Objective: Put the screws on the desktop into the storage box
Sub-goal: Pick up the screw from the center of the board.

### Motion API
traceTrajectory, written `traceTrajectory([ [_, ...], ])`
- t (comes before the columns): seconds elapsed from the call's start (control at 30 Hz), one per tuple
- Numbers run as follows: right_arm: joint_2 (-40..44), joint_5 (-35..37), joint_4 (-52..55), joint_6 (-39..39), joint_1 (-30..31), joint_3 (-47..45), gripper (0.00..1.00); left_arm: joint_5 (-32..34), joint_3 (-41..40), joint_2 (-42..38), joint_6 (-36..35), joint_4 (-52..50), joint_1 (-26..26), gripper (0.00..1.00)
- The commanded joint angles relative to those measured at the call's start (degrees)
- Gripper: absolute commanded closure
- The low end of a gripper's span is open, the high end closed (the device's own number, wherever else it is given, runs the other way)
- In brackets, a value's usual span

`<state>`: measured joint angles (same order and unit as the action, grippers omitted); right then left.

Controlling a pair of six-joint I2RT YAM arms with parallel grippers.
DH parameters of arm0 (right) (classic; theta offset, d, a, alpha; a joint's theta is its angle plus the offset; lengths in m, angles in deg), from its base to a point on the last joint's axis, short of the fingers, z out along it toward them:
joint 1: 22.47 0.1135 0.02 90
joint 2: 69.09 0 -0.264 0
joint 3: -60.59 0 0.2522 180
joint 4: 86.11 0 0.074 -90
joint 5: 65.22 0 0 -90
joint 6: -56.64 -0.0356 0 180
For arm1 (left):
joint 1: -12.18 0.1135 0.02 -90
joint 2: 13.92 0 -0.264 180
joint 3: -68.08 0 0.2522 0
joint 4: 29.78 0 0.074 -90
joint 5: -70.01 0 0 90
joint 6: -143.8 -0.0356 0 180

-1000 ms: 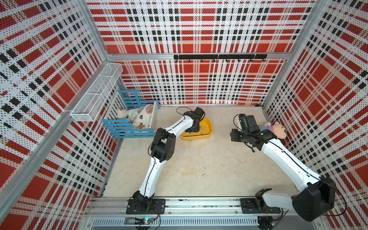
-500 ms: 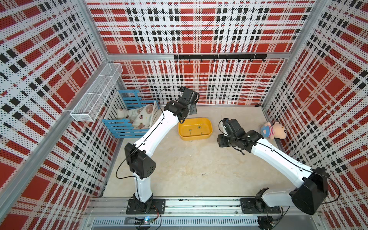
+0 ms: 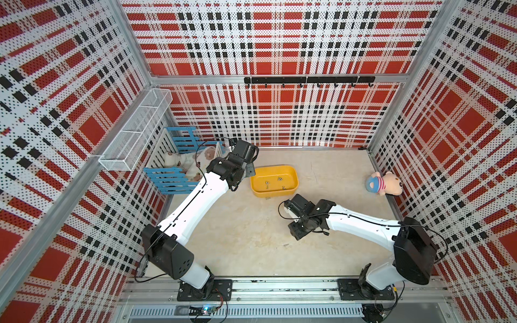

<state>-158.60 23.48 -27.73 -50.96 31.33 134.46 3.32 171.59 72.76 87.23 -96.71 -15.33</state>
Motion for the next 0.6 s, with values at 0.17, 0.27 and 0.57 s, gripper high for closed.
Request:
traceTrajectory([
  [0.17,-7.6,-3.1,3.4,8.2,5.2,4.5,0.51,-0.4,-3.7,-4.5,0.5,1.2,1.8,0.37],
  [0.27,-9.0,-2.9,4.0,9.5,5.9,5.6,0.51,-0.3,-4.3,-5.2,0.5,1.2,2.0,0.37],
  [0.57,-12.6,-1.9,5.6,11.9,6.1,8.4,0.48,-0.4,-5.0,-5.6,0.2,1.1,2.6,0.37],
])
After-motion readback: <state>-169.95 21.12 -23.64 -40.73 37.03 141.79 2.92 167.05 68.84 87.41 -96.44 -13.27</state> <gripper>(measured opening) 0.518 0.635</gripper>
